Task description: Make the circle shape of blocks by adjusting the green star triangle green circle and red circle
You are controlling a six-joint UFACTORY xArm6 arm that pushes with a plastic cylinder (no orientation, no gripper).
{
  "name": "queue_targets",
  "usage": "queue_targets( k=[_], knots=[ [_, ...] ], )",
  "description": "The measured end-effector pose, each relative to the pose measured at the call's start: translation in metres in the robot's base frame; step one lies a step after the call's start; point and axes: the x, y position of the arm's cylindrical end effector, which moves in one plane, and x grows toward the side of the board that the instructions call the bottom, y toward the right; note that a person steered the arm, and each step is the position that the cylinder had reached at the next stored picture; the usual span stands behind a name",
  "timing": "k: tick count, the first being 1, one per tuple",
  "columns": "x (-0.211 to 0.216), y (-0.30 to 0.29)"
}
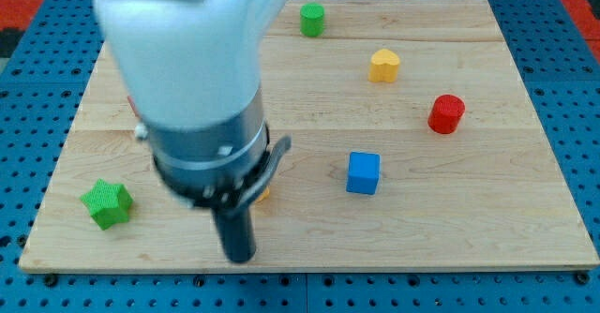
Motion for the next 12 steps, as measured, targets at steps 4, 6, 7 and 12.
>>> queue_targets(
  k=[4,6,7,12],
  knots=[
    [-0.073,-0.173],
    [-0.095,-0.189],
    [-0.099,-0.151],
    [-0.141,-0.234]
  ],
)
